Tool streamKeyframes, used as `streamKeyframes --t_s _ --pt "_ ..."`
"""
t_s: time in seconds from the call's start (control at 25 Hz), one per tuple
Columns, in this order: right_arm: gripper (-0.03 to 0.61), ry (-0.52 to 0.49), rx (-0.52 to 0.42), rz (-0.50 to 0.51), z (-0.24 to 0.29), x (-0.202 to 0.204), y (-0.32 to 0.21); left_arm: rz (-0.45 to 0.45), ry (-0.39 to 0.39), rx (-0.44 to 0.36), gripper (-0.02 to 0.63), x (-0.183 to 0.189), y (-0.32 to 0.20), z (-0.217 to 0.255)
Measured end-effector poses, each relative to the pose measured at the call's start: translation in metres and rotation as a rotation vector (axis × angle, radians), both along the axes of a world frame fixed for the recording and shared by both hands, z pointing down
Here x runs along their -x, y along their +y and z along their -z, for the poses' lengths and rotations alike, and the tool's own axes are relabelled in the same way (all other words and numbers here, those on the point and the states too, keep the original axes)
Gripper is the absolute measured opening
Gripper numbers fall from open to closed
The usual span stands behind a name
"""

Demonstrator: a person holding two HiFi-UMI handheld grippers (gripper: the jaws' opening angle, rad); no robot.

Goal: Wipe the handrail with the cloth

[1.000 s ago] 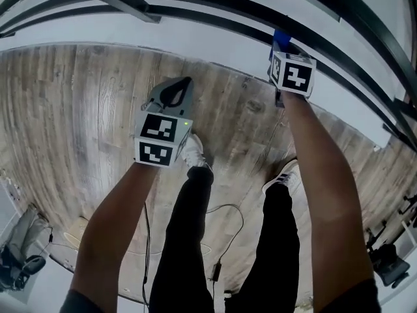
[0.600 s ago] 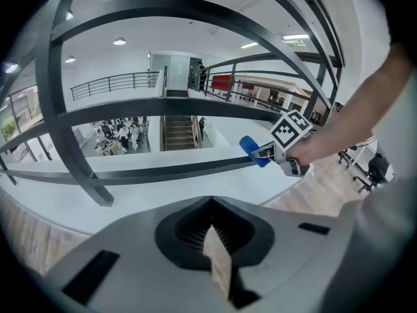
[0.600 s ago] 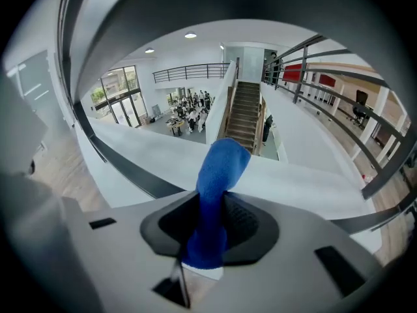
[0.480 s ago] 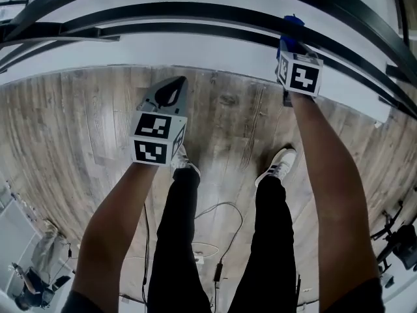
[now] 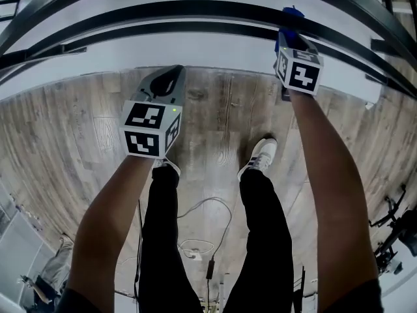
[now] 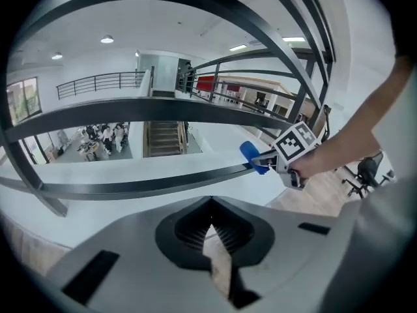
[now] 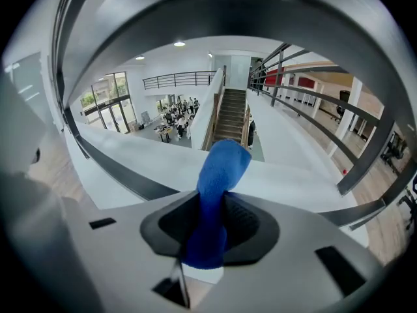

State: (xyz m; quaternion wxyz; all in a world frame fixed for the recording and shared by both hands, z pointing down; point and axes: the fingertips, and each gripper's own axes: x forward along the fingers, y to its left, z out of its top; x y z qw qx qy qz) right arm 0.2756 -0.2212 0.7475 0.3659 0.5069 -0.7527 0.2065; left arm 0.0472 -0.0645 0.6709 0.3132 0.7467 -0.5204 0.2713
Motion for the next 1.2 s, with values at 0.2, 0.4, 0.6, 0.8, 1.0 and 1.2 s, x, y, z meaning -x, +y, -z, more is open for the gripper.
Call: streamKeyframes --t_s 0.2,0.4,0.6,0.8,1.0,1.2 --pt "0.104 -0.013 0.003 -0.03 0.0 -0.052 -0.009 0.016 0.004 0.013 0.004 -0.038 -0.017 -0.005" --pt "0.104 0.0 -0.01 -0.044 0.001 -0.114 -0.018 -0.009 0.008 0.01 0.005 -0.091 -0.034 -0.008" --pt "0.104 0.008 -0.015 -0.083 0.003 -0.173 -0.025 -0.041 0.006 0.005 0.004 -0.142 -0.048 -0.012" --pt "0.104 0.015 -0.007 -0.118 0.001 -0.234 -0.029 -0.053 0.007 0.015 0.004 -0.192 -0.059 -0.024" --pt "0.104 0.022 -0.02 -0.141 0.001 -0.29 -0.034 -0.065 0.004 0.015 0.005 -0.232 -0.069 -0.033" --pt "0.104 0.033 -0.019 -0.169 0.002 -0.34 -0.036 -0.09 -0.001 0.025 0.004 -0.267 -0.076 -0.039"
